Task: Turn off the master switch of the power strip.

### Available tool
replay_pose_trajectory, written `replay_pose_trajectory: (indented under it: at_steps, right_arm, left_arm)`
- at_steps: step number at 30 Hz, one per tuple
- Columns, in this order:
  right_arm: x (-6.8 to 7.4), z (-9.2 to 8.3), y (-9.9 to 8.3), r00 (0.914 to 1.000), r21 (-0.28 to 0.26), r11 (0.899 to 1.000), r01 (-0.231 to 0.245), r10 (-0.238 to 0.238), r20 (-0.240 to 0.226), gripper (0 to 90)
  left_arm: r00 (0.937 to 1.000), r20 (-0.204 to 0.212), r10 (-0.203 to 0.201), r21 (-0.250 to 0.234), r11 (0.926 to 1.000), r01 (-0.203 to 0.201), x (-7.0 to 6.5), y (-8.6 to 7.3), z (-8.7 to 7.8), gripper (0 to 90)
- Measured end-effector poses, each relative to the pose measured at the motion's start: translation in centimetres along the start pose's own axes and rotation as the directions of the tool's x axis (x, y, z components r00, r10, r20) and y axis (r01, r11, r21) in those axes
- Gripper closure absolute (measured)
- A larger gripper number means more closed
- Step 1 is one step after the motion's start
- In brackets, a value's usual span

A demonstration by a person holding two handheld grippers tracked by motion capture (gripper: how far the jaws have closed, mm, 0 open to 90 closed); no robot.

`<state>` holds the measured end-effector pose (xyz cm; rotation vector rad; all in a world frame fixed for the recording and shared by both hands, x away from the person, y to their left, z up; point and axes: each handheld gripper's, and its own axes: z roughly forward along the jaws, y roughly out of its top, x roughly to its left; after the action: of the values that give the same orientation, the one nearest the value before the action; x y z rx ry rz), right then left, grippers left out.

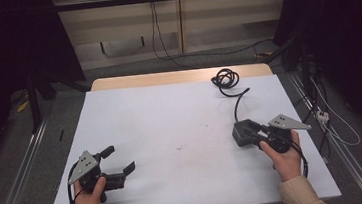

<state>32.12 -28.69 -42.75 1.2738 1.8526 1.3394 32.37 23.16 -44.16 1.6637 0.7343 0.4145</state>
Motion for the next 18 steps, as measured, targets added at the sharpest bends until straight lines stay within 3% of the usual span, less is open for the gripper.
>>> replay_pose_trajectory:
  at_steps: [4,6,18]
  right_arm:
    - [0.15,-0.12,0.02,0.9999,-0.001,1.000,0.006,-0.006,-0.016,50.1]
    - [0.30,-0.15,-0.02,0.9993,0.007,1.000,-0.004,0.004,-0.036,40.4]
    - [0.57,-0.73,-0.55,0.9972,0.011,1.000,-0.003,0.003,-0.075,23.6]
  left_arm:
    - [1.0000,-0.002,0.001,-0.001,1.0000,-0.001,0.02,0.01,-0.02,3.0]
    - [1.0000,-0.004,-0.005,0.002,1.0000,0.005,0.01,-0.02,-0.02,3.0]
    - [1.0000,0.002,-0.002,0.001,1.0000,0.002,0.01,-0.01,0.02,3.0]
